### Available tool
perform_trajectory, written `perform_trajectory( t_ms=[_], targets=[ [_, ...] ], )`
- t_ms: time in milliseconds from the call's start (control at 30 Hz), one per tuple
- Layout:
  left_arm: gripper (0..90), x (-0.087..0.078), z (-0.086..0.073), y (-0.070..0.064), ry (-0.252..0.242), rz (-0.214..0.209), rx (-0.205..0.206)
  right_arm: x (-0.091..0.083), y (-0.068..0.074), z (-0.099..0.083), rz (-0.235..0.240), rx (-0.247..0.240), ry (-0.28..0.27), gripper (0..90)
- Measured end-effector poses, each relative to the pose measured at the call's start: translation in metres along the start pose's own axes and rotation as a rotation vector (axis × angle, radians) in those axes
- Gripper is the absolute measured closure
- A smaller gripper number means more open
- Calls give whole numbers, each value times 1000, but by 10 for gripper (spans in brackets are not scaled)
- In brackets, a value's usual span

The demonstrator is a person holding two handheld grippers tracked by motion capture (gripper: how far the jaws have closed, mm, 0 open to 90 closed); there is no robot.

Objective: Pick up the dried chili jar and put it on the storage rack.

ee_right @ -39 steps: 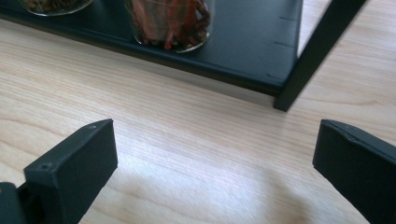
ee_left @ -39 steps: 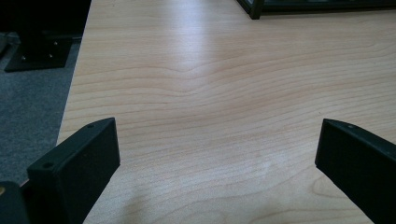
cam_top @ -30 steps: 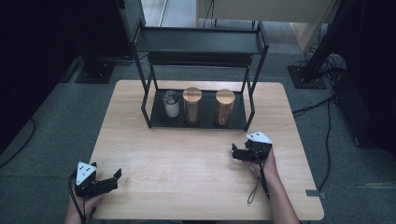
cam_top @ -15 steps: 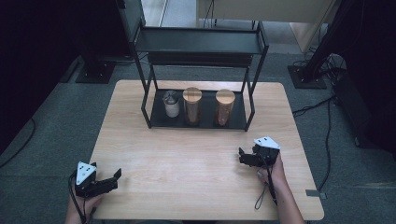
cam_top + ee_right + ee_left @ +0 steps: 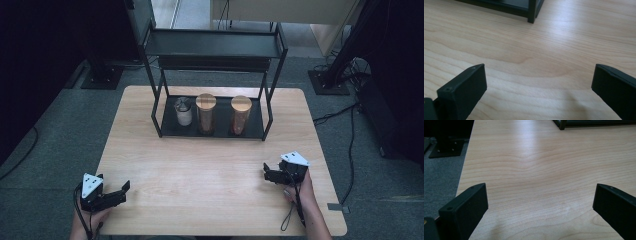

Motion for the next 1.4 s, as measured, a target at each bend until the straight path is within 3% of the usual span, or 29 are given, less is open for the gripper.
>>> perform_trajectory(
  t_ms=[867,1400],
  targets=[
    [0,0,0,-1,0,13,4,-29,-39,-40,-53,51,-6,0],
    [1,0,0,-1,0,16,5,-39,-51,-53,-68,74,-8,0]
  ],
)
Point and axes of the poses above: each handheld gripper's, and its own axes: x roughly forward along the jaws, z roughly out of its top, y roughly to its left, the point moved 1 cm from there along x, roughly forward along the jaws, and after that the axes turned 13 degrees about y, right-handed, at the moved point
